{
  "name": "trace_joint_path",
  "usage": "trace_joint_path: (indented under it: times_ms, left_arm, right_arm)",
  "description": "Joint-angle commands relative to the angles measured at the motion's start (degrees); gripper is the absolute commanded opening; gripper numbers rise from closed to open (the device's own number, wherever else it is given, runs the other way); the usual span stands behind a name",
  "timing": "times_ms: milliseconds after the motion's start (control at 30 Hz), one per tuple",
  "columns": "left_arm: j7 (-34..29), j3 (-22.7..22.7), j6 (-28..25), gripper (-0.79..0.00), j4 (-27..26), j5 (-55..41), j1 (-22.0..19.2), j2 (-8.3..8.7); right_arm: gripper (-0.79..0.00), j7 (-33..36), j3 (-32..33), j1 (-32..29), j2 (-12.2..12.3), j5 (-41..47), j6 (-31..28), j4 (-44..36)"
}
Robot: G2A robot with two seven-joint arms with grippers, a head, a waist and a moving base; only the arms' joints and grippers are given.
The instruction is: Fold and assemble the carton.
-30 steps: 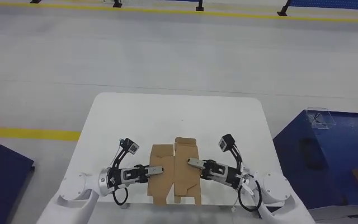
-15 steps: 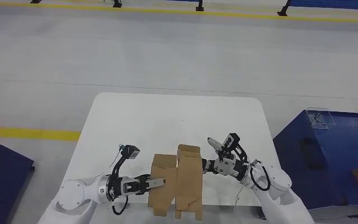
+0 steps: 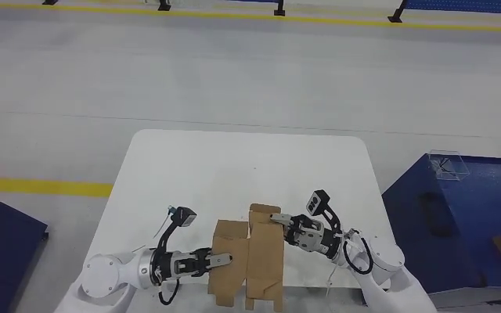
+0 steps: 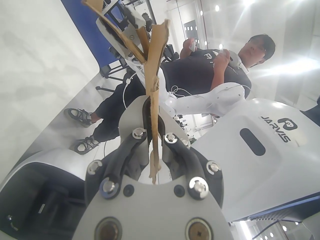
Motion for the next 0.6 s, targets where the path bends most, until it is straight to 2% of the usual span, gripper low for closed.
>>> trace_joint_path:
  times_ms: [0,367,500,567]
  left_arm:
    - [0.2,-0.1,-0.1,0.0,0.0,0.2,0.1,0.04]
    - [0.2,-0.1,-0.1,0.0,0.0,0.2,0.1,0.04]
    - [0.6,-0.2,-0.3,0.0,-0.3,0.5,0.0,0.04]
    - [2.1,-0.9,-3.9,0.0,-2.3,3.9,-0.2,0.12]
  right_arm:
    - [-0.785,0.0,0.0,0.0,0.0,0.0,0.0,0.0]
    - [-0.785,0.0,0.0,0.0,0.0,0.0,0.0,0.0]
    - [-0.785,-5.8,-0.2,-0.5,-0.1,-4.2,-4.3,-2.6]
    - [-0.785,-9.6,0.0,-0.9,-0.2,-5.8,-5.4,-4.0]
